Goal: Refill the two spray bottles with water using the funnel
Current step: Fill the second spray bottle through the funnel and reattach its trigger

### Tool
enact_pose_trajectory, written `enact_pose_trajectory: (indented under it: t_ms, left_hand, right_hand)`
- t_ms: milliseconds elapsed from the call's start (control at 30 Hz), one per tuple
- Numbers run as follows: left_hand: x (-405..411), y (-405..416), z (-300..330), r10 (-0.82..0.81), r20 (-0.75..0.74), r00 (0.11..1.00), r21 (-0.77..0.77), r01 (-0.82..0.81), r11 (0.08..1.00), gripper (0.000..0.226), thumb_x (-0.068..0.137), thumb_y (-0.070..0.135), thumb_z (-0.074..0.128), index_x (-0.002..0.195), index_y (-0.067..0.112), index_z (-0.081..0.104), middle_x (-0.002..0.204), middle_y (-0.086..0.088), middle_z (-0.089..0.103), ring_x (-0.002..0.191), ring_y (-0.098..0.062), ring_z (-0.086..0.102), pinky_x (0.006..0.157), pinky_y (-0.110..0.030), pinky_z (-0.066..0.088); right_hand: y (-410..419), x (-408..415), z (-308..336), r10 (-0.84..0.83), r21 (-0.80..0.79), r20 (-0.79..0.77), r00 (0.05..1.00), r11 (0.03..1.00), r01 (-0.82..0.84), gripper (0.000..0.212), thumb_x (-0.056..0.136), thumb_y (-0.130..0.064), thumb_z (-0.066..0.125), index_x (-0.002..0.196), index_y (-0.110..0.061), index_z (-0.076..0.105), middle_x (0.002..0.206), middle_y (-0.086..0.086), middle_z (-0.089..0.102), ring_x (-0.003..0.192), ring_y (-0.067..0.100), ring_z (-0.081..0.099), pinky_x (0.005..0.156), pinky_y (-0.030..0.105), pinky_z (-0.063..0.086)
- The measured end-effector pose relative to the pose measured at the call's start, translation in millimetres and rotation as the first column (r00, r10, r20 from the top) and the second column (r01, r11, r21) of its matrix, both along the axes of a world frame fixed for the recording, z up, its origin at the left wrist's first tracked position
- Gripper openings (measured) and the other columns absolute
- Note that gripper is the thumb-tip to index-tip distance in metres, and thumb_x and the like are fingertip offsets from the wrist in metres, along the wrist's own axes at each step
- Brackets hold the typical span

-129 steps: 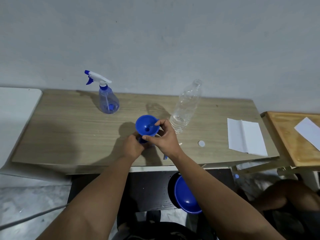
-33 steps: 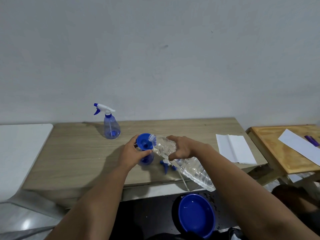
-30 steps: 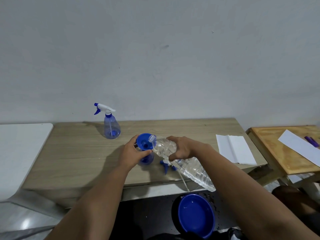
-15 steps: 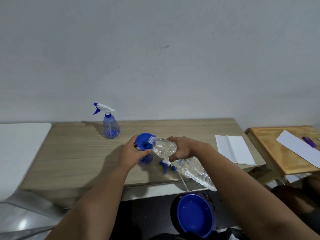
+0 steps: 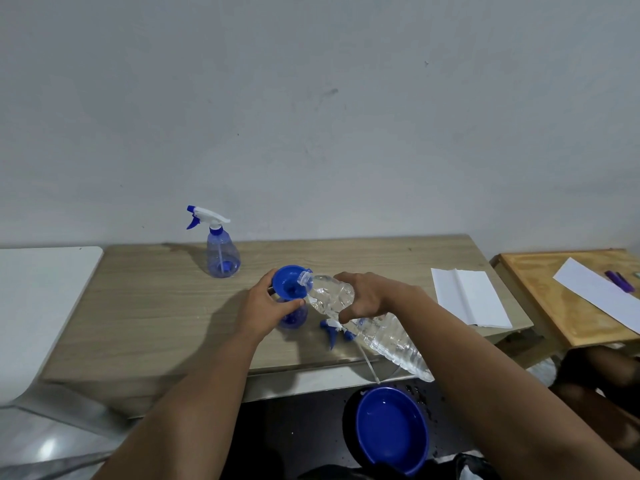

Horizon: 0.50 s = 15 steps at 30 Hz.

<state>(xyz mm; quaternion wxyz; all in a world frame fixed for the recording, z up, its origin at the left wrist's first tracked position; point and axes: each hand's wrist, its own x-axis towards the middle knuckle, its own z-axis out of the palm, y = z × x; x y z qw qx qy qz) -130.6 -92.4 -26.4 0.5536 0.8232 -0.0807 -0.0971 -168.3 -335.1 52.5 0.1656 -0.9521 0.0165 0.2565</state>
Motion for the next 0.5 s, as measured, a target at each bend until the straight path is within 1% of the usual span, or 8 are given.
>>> enact_pose_trajectory:
  t_ms: [100,200,267,333,400,433,467,500]
  left_hand:
    - [1,0,-2,-0.002,0.003,1.0,-0.004,0.002,1.0,0.064,0.061,0.034,0.091,0.115,0.05,0.059,0.103,0.028,0.07,0.101,0.012,0.06,0.091,-0.03,0.053]
    - [3,0,-3,-0.006,0.008,1.0,-0.007,0.006,1.0,0.066,0.061,0.034,0.091,0.117,0.048,0.059,0.105,0.025,0.07,0.104,0.007,0.062,0.093,-0.033,0.054]
    - [3,0,-4,-0.016,0.014,1.0,-0.021,0.016,1.0,0.064,0.062,0.031,0.09,0.117,0.045,0.06,0.106,0.023,0.071,0.104,0.006,0.063,0.094,-0.036,0.054]
    - [3,1,-4,-0.019,0.013,1.0,-0.023,0.019,1.0,0.063,0.063,0.031,0.09,0.117,0.045,0.06,0.107,0.023,0.07,0.104,0.007,0.062,0.095,-0.037,0.054]
    - [2,1,-3,-0.023,0.01,1.0,-0.017,0.023,1.0,0.065,0.062,0.035,0.09,0.115,0.052,0.056,0.109,0.025,0.069,0.106,0.005,0.062,0.096,-0.035,0.053]
    - [2,1,-3,-0.021,0.001,1.0,-0.013,0.021,1.0,0.067,0.061,0.038,0.091,0.114,0.057,0.053,0.109,0.027,0.066,0.108,0.002,0.062,0.097,-0.034,0.052]
    - [1,1,-3,-0.012,-0.015,1.0,-0.009,0.012,1.0,0.073,0.06,0.041,0.091,0.117,0.059,0.049,0.111,0.029,0.063,0.109,-0.001,0.061,0.098,-0.034,0.051]
    - [1,1,-4,-0.006,-0.035,0.999,-0.003,0.006,1.0,0.082,0.058,0.044,0.092,0.126,0.057,0.046,0.114,0.028,0.061,0.111,-0.003,0.06,0.099,-0.034,0.051]
  right_hand:
    - [-1,-1,-1,0.0,0.011,0.003,1.0,1.0,0.0,0.099,0.078,-0.045,0.083,0.161,-0.028,0.03,0.14,0.009,0.063,0.119,0.03,0.061,0.1,0.04,0.052]
    - [-2,-3,-4,0.0,0.047,0.007,1.0,0.999,0.0,0.098,0.078,-0.044,0.084,0.16,-0.029,0.033,0.135,0.007,0.066,0.108,0.024,0.059,0.095,0.036,0.051]
    - [-3,-5,-9,-0.015,0.071,0.023,1.0,0.997,0.013,0.101,0.077,-0.046,0.085,0.161,-0.032,0.032,0.132,0.007,0.067,0.107,0.024,0.06,0.094,0.035,0.051]
    - [-6,-6,-13,-0.038,0.105,0.039,0.998,0.994,0.034,0.105,0.078,-0.047,0.085,0.163,-0.032,0.027,0.125,0.008,0.071,0.11,0.026,0.063,0.093,0.033,0.048]
    - [-9,-9,-17,-0.078,0.173,0.082,0.994,0.983,0.063,0.106,0.079,-0.046,0.086,0.164,-0.034,0.024,0.109,0.006,0.074,0.103,0.023,0.067,0.089,0.031,0.047]
    - [-10,-11,-18,-0.107,0.221,0.118,0.987,0.972,0.079,0.104,0.079,-0.045,0.086,0.163,-0.037,0.025,0.105,0.004,0.073,0.099,0.022,0.067,0.087,0.031,0.048]
    - [-12,-12,-20,-0.146,0.275,0.163,0.976,0.957,0.097,0.103,0.079,-0.043,0.087,0.162,-0.039,0.027,0.107,0.003,0.072,0.098,0.022,0.068,0.087,0.031,0.05]
    - [-15,-13,-23,-0.196,0.34,0.205,0.959,0.933,0.118,0.101,0.078,-0.041,0.088,0.161,-0.042,0.03,0.108,0.002,0.072,0.098,0.022,0.069,0.088,0.031,0.051]
